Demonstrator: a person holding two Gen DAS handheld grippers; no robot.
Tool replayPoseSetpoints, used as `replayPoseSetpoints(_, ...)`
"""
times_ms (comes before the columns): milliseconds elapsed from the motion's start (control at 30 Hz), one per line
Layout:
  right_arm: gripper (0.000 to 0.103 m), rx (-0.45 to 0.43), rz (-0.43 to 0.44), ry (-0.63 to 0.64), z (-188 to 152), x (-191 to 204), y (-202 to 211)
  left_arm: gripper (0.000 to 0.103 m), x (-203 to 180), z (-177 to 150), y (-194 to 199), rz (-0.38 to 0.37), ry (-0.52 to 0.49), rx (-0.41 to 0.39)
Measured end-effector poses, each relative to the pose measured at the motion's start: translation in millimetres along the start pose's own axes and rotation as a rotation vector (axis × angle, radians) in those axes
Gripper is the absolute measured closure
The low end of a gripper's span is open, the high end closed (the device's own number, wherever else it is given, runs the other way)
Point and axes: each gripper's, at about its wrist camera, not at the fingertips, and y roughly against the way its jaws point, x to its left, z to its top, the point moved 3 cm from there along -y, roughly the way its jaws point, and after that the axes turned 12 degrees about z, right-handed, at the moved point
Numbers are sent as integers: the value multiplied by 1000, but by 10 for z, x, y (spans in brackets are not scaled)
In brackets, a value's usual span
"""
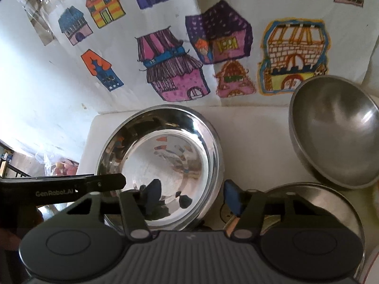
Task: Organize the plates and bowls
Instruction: 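Close the left gripper on the large steel plate rim while the right gripper grips it too, then lift the large steel plate with both grippers and lower it onto the mat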
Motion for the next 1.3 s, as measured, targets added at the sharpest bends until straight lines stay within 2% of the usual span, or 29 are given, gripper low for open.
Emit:
replayPoseSetpoints(100, 49, 9, -4, -14, -7, -17, -27, 70, 3, 1, -1, -7, 3, 5)
replayPoseSetpoints(167, 59, 11, -5, -32, -14, -56, -34, 73, 8, 1, -4, -4, 5, 8)
replayPoseSetpoints(300, 71, 25, 16, -99, -36, -169, -55, 85, 51, 0, -3, 7, 9, 9)
replayPoseSetpoints(367, 83, 31, 34, -131, -57, -222, -49, 86, 82, -8, 4, 12, 8, 8)
replayPoseSetpoints(433, 89, 39, 45, -140, -70, -233, -42, 89, 101, -20, 12, 18, 3, 4)
replayPoseSetpoints(900, 89, 7, 98, -77, -291, 37, 290, 89, 88, -256, 346, 28, -73, -51)
replayPoseSetpoints(1133, 88, -23, 101, -66, -550, 126, 648, 89, -30, -448, 652, 4, -134, -100)
replayPoseSetpoints(1300, 88, -43, 107, -67, -774, 220, 897, 88, -90, -660, 820, -10, -157, -103)
